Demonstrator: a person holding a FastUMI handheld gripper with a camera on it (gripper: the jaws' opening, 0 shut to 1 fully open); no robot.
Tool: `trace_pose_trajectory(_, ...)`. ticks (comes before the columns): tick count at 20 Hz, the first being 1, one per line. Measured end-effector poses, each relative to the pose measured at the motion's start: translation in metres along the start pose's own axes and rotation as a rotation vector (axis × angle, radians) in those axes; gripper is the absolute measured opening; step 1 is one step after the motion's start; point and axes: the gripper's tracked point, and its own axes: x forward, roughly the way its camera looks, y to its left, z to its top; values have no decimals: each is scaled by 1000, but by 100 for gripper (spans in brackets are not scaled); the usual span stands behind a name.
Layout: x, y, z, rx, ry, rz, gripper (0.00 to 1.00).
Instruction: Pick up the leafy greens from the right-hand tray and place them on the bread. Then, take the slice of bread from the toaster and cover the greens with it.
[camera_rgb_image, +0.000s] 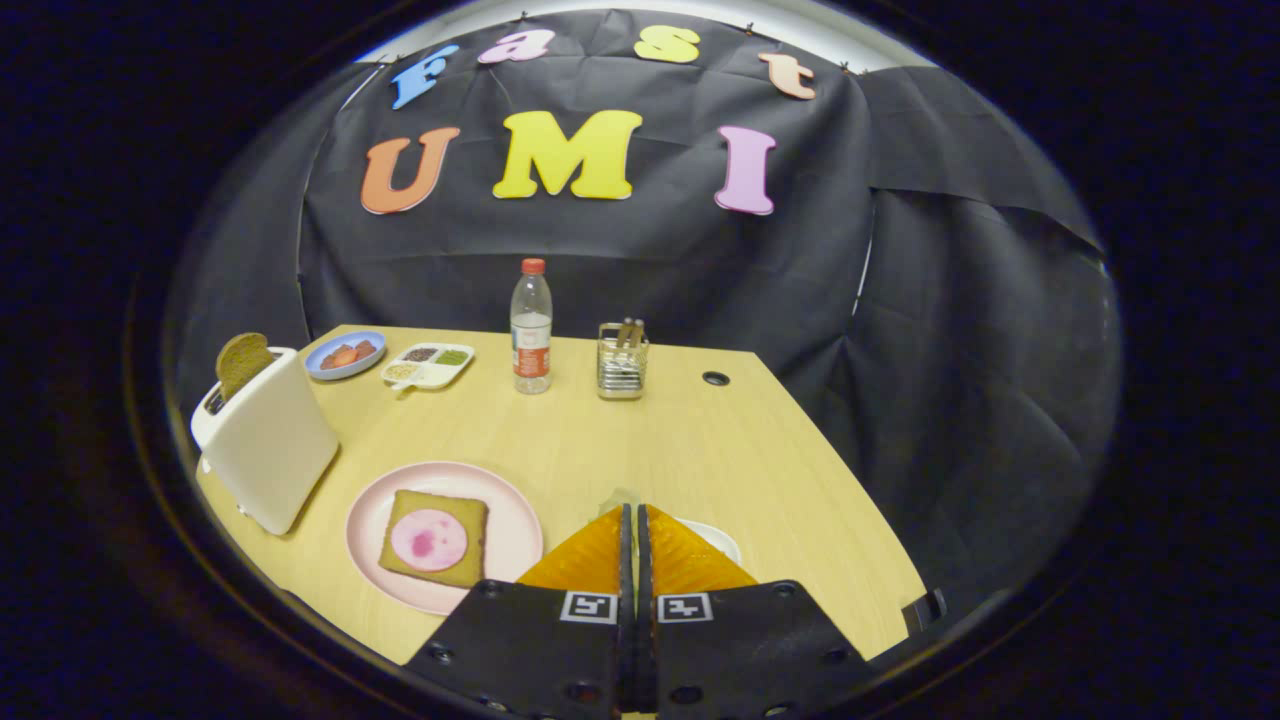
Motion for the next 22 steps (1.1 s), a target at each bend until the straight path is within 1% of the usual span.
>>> trace_pose_trajectory(2,-3,15,2,-36,-17,-6,0)
trace_pose_trajectory(3,0,19,-4,-48,-3,-16,0)
trace_pose_trajectory(6,14,34,-24,-56,42,0,0)
trace_pose_trajectory(11,22,41,-47,-34,73,36,0)
trace_pose_trajectory(13,23,48,-63,-17,113,81,1)
trace_pose_trajectory(15,20,51,-77,-3,135,115,18)
trace_pose_trajectory(16,19,51,-84,5,150,120,32)
trace_pose_trajectory(17,16,53,-92,12,168,130,36)
trace_pose_trajectory(19,11,55,-100,16,185,143,63)
trace_pose_trajectory(20,11,57,-103,13,188,153,72)
trace_pose_trajectory(22,11,60,-115,-13,210,154,78)
